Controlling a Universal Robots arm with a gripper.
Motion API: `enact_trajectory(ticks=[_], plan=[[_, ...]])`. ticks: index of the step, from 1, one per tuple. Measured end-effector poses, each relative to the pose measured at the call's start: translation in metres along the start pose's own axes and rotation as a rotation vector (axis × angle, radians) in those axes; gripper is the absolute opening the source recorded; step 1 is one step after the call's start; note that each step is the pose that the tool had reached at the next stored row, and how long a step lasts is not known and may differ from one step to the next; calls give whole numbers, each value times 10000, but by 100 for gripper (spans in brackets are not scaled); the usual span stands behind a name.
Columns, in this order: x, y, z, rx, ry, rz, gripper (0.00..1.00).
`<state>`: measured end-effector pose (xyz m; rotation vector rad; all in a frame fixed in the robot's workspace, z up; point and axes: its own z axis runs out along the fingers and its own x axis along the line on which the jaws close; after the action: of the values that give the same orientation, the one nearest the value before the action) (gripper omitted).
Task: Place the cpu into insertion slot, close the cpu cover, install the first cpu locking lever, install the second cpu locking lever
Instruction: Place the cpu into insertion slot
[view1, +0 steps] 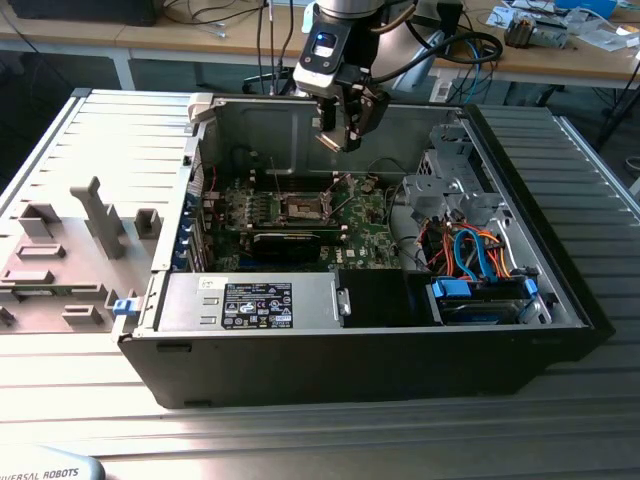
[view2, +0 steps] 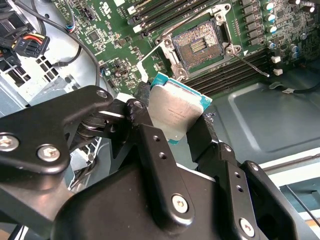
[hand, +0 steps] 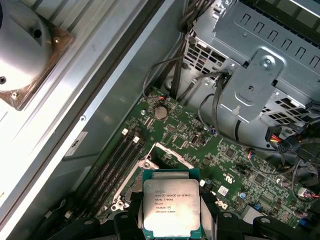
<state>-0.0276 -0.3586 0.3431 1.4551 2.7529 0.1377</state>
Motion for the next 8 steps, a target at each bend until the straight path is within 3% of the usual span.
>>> enact_trajectory(ticks=[8], plan=[[0,0,0,9,-23,77,54]])
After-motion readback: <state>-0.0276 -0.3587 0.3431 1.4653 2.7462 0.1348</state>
